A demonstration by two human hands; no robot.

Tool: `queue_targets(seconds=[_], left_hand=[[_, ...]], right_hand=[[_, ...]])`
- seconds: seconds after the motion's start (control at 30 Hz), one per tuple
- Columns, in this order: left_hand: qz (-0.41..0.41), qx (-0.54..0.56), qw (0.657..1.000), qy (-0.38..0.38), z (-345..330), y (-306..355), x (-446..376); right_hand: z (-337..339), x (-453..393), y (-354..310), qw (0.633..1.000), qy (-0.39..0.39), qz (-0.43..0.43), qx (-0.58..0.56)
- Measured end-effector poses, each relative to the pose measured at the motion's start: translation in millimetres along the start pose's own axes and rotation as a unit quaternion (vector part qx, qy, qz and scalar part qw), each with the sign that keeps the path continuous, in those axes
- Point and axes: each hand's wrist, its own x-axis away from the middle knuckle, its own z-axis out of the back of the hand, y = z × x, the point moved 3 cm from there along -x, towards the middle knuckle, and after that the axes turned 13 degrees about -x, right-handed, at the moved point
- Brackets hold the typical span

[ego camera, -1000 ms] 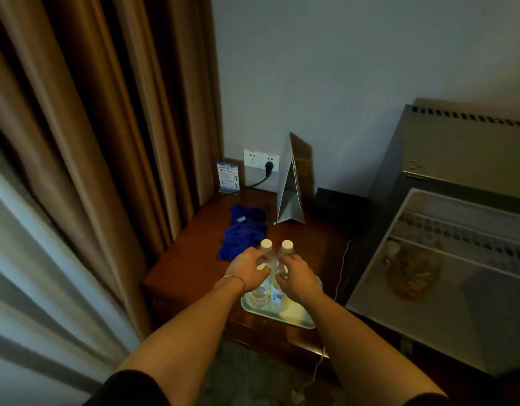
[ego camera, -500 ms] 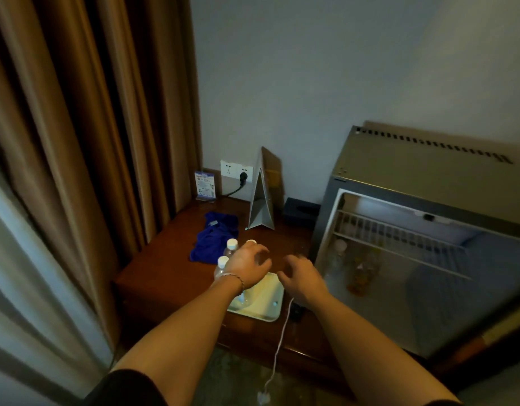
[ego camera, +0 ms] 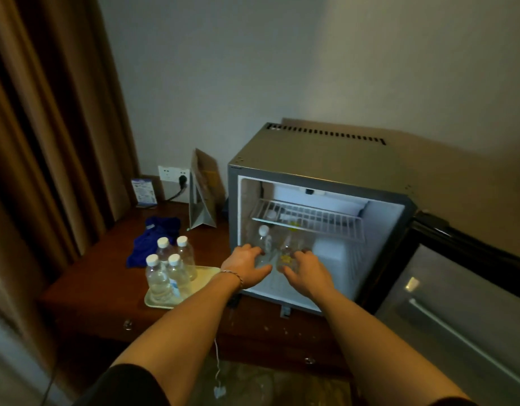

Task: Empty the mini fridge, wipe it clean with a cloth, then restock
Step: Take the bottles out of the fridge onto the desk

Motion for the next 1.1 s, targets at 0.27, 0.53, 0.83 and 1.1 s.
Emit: queue_targets(seconds=[0.27,0.53,0.83,1.1], left_hand=[[0.014,-0.012,1.000,-0.015,-3.2,24.8,-24.8],[0.006,0.002,1.000,-0.017,-12.4,12.8,-76.3],[0.026,0.051,0.998,0.040,-45.2,10.3,-118.3],[0.052,0.052,0.992,0.099,-51.3,8.3,-138.4]], right_hand=[[19.1,-15.3,26.5,1.000,0.012,-0.019,-0.004],[8.2,-74.0,32.6,0.998,-0.011,-0.048,-0.033],[-15.5,-112.2,56.1,0.991,0.064,0.034,-0.110],[-20.3,-145.4,65.9,0.989,0.086,0.073,-0.093]])
